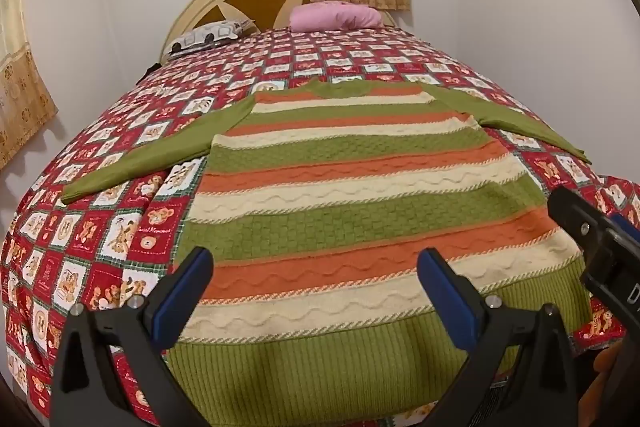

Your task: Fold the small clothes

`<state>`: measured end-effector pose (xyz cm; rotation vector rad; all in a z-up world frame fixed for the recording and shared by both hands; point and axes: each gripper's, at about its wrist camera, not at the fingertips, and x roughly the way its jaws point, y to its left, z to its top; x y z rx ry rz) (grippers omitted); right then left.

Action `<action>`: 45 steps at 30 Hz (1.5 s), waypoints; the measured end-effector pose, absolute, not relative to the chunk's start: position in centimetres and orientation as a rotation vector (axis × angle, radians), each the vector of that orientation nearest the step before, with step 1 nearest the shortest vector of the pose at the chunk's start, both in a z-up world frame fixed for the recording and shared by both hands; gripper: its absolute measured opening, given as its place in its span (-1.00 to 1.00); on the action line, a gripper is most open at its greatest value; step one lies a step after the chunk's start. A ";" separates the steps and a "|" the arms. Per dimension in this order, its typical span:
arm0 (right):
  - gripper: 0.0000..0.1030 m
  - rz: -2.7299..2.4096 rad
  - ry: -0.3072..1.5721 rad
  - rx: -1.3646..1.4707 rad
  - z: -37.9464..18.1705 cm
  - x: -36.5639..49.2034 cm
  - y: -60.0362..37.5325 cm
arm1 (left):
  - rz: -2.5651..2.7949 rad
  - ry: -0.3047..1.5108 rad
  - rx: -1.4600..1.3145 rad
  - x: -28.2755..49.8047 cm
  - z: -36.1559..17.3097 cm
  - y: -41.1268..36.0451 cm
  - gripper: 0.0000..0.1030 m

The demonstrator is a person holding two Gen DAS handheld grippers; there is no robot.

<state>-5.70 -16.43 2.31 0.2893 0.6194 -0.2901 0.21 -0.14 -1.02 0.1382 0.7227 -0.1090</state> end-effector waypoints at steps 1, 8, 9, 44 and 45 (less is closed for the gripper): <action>0.98 -0.289 0.614 0.285 2.2 -5.8 -16.3 | -0.109 0.724 0.137 0.3 -1.0 -0.1 1.00; 0.98 -0.290 0.609 0.276 1.9 -5.4 -16.3 | -0.112 0.722 0.136 0.3 -1.0 -0.1 1.00; 0.98 -0.289 0.608 0.274 1.9 -5.4 -16.3 | -0.112 0.722 0.135 0.4 -1.1 -0.1 1.00; 0.98 -0.297 0.626 0.291 0.8 -4.8 -17.0 | -0.134 0.747 0.113 1.1 -1.9 -0.3 1.00; 0.98 -0.298 0.628 0.293 0.8 -4.7 -17.1 | -0.135 0.749 0.111 1.1 -2.0 -0.3 1.00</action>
